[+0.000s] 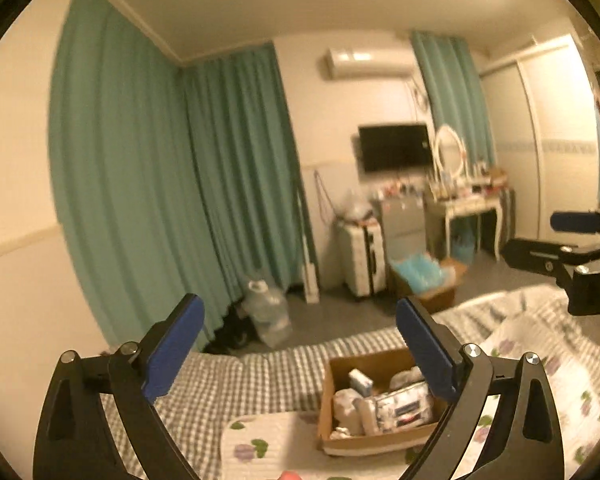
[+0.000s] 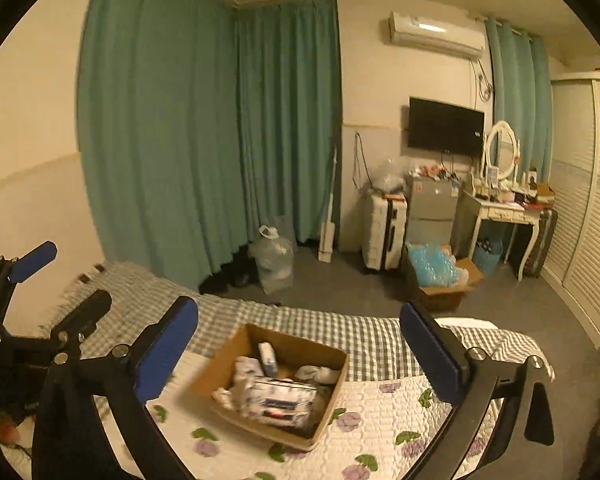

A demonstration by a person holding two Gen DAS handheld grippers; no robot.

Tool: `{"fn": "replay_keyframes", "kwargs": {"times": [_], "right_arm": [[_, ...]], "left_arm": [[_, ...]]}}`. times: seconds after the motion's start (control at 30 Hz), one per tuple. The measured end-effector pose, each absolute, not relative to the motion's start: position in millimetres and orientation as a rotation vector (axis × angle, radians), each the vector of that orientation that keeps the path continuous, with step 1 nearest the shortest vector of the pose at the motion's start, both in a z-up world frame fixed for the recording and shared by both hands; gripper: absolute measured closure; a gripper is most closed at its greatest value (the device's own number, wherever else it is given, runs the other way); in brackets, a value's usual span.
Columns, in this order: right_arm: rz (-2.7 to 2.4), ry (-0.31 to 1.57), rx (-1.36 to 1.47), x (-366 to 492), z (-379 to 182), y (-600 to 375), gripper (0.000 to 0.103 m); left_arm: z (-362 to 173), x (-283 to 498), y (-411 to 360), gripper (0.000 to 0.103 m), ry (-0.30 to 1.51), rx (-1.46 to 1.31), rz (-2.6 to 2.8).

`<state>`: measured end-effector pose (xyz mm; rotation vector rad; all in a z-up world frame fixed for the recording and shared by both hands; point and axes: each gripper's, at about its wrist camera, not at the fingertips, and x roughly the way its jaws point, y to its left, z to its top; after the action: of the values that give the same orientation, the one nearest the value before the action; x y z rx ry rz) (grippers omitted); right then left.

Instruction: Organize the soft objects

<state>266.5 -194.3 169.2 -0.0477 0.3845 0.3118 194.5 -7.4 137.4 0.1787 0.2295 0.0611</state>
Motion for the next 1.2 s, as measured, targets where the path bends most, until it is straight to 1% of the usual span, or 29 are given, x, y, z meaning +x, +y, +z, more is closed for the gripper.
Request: {"fn": "replay_keyframes", "kwargs": {"times": [0.1,0.2,0.37,0.5,0.6,0.7,0.9,1.07,1.2], "right_arm": [[0.34,0.332,-0.058,223.8,186.3,-191.0,0.001],[0.339,0.278,-0.048,181.3,191.5,-194.1,0.001],[0.374,0.169,-0.016,129.6,181.2,-202.7,0.0],[0.385,0.166,0.009,118.9,159.4,-200.2,0.0],[0.383,0.165,-0.005,119.5,134.0,-192.6,0.0],[0.386,0.168,0.007,124.9,100.4,-187.8,0.0],[0.304,0.146,-0.035,147.6,7.7,-173.3,0.0],[0.262,0.242,-0.004,173.8,-52.4,-177.3,0.0],[0.24,0.297,0.0,192.4,-68.8,-182.1,0.0]], "left_arm": [[154.6,153.2,5.5,0.004,0.177,0.149,0.067],[158.2,117.7,14.2,0.004,0.124,0.134,0.068],[144.6,73.2,19.1,0.004,0.051,0.134,0.086],[125.8,60.7,19.1,0.003,0.021,0.137,0.082],[106.1,64.9,17.3,0.003,0.026,0.141,0.07],[77.1,79.8,21.1,0.003,0.073,0.124,0.051],[7.6,115.0,27.5,0.003,0.192,0.095,0.056],[-29.9,129.8,29.1,0.003,0.251,0.07,0.051],[-43.9,136.1,32.5,0.003,0.284,0.049,0.028]]}}
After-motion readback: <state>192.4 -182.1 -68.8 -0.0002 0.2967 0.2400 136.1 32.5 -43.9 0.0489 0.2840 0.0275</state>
